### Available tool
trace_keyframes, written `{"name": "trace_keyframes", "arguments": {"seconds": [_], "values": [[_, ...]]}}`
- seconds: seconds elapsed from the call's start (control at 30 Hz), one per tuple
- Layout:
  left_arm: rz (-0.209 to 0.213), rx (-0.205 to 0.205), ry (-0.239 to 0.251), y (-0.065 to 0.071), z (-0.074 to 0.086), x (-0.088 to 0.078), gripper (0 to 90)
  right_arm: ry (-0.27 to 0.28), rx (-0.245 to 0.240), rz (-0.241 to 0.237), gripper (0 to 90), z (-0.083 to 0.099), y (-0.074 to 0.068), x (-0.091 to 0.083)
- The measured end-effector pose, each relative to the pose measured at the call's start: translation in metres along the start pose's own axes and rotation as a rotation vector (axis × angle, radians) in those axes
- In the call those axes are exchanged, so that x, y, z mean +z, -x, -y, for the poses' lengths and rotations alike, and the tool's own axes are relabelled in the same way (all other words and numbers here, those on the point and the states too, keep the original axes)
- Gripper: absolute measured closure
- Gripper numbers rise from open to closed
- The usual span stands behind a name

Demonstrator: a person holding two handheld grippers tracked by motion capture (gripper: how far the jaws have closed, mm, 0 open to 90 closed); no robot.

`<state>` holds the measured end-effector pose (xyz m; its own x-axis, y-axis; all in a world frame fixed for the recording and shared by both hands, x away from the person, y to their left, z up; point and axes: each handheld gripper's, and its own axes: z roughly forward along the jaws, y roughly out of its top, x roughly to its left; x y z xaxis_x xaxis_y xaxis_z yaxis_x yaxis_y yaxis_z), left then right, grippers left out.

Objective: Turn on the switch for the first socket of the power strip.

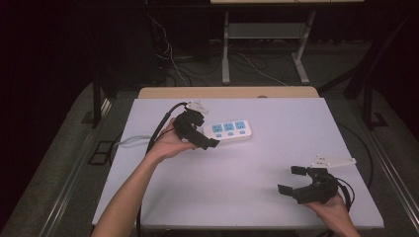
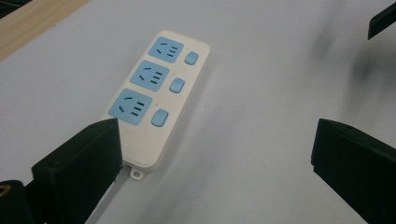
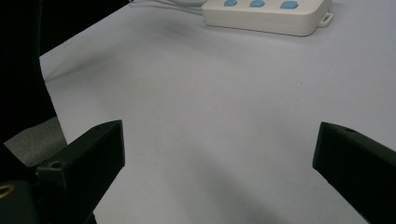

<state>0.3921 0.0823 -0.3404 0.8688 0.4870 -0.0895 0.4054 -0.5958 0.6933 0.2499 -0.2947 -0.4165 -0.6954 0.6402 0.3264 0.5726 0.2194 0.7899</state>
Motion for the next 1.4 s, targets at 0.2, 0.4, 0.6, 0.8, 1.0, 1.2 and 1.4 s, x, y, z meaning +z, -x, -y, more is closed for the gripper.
{"name": "trace_keyframes", "arguments": {"seconds": [0.2, 0.4, 0.6, 0.8, 1.0, 1.2, 1.4], "values": [[-0.002, 0.000, -0.017, -0.008, -0.008, 0.003, 1.0, 0.000, 0.003, 0.000, 1.8, 0.000, 0.000, 0.000], [-0.006, 0.005, -0.039, -0.015, -0.016, 0.010, 3.1, -0.001, 0.003, 0.000, 1.8, 0.000, 0.000, 0.000], [-0.012, 0.007, -0.052, -0.022, -0.022, 0.016, 6.4, -0.002, 0.003, 0.000, 1.8, 0.000, 0.001, 0.000], [-0.020, -0.002, -0.043, -0.029, -0.026, 0.021, 13.5, -0.001, 0.005, -0.001, 1.8, 0.000, 0.001, 0.000], [-0.027, -0.009, -0.025, -0.035, -0.026, 0.026, 21.5, -0.001, 0.005, -0.001, 1.8, 0.000, 0.001, -0.001], [-0.030, -0.017, -0.031, -0.041, -0.024, 0.034, 28.2, -0.001, 0.005, -0.002, 1.8, 0.000, 0.001, -0.001], [-0.031, -0.019, -0.028, -0.044, -0.021, 0.039, 40.5, -0.005, 0.002, -0.004, 1.8, 0.001, 0.001, 0.000]]}}
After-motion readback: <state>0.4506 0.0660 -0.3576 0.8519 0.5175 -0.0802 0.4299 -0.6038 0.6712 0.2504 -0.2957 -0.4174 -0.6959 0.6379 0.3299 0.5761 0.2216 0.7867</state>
